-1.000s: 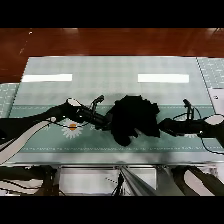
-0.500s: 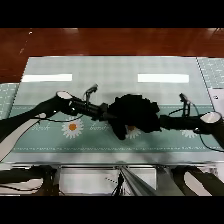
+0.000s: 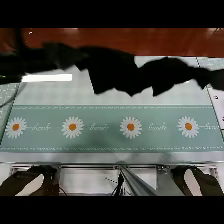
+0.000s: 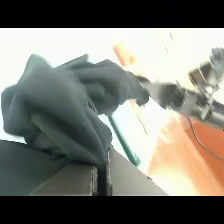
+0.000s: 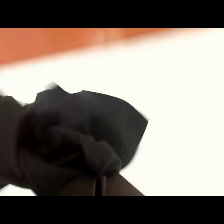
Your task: Fold the shirts.
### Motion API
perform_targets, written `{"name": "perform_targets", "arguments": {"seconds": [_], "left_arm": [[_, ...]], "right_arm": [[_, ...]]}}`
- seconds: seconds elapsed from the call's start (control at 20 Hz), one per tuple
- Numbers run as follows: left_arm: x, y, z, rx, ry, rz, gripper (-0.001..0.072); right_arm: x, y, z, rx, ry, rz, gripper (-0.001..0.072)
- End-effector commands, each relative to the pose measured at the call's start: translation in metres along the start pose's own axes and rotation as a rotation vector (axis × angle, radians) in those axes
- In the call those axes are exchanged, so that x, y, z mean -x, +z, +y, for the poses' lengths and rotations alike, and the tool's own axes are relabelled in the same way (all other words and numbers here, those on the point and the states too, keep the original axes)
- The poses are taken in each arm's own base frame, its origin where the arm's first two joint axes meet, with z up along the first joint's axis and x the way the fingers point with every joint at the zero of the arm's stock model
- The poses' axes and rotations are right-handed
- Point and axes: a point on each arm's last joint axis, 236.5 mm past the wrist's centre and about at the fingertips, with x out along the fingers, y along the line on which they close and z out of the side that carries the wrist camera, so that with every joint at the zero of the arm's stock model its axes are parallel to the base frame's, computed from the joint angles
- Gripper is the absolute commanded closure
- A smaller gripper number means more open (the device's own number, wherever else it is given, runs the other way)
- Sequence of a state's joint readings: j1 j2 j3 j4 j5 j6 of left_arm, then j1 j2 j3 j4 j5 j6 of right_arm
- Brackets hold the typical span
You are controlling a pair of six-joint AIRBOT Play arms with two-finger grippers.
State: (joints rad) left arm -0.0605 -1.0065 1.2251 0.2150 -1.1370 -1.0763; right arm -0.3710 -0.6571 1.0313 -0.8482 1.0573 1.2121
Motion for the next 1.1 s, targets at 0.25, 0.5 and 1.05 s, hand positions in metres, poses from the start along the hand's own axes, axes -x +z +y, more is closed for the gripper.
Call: {"name": "perform_targets", "arguments": {"seconds": [0.25, 0.5, 1.05], "left_arm": [[0.074, 0.040, -0.121, -0.249, -0.017, -0.111, 0.0676], [0.084, 0.001, -0.137, -0.288, 0.029, 0.000, 0.0677], [0.120, -0.076, -0.064, -0.103, 0.425, 0.238, 0.0676]], "right_arm": [[0.095, 0.092, 0.069, 0.085, 0.015, -0.238, 0.0696], [0.146, 0.115, 0.099, 0.198, -0.021, -0.311, 0.0696], [0.168, 0.020, 0.057, 0.147, -0.233, 0.189, 0.0696]]}}
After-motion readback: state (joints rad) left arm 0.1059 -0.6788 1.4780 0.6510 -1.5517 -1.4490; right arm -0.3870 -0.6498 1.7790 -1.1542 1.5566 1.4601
